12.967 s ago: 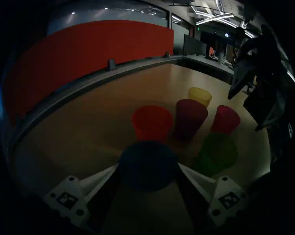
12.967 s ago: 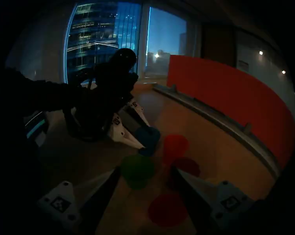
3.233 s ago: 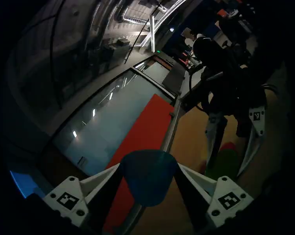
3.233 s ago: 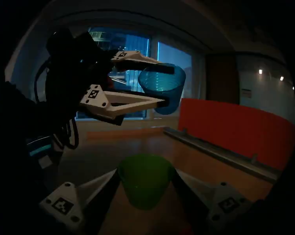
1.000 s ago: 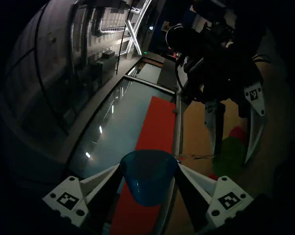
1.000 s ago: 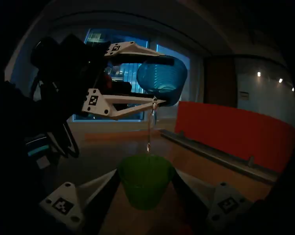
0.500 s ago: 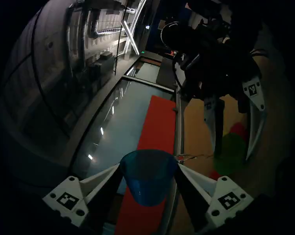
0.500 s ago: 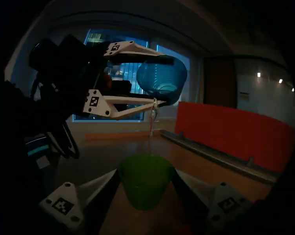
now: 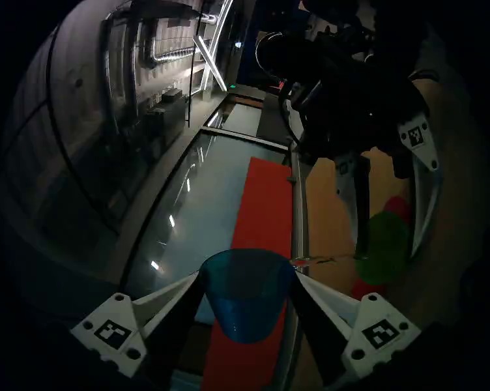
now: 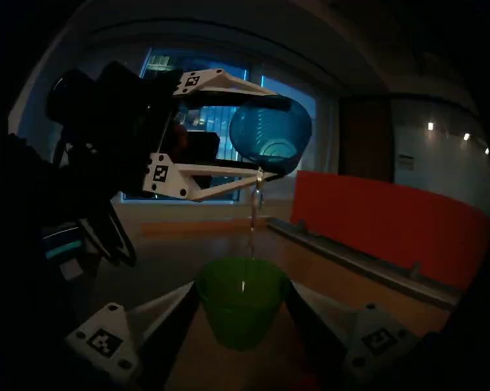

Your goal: Pour water

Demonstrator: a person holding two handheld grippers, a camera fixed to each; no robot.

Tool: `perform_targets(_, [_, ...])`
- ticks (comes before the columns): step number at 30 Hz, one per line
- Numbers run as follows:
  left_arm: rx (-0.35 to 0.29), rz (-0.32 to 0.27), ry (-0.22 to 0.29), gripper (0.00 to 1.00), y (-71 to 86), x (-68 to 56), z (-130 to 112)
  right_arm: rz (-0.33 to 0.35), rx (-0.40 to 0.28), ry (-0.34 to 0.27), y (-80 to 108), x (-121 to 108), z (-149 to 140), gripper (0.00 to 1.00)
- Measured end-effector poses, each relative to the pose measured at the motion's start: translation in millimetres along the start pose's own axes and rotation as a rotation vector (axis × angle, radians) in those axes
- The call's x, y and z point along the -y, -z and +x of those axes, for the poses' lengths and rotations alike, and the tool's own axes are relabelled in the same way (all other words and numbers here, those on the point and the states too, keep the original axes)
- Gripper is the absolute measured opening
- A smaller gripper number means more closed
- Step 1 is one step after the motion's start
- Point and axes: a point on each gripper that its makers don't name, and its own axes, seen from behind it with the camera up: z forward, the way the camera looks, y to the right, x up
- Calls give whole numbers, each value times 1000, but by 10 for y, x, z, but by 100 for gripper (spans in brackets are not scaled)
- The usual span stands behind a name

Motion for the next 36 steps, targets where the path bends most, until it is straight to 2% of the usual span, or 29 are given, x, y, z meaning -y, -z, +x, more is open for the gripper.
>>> perform_targets(15, [-6, 7, -44, 87, -22, -17, 26, -1, -2, 2, -7, -5, 12, 99])
perform_targets(36, [-10, 26, -139, 87, -12, 53, 83, -2, -7, 7, -1, 4, 24, 99])
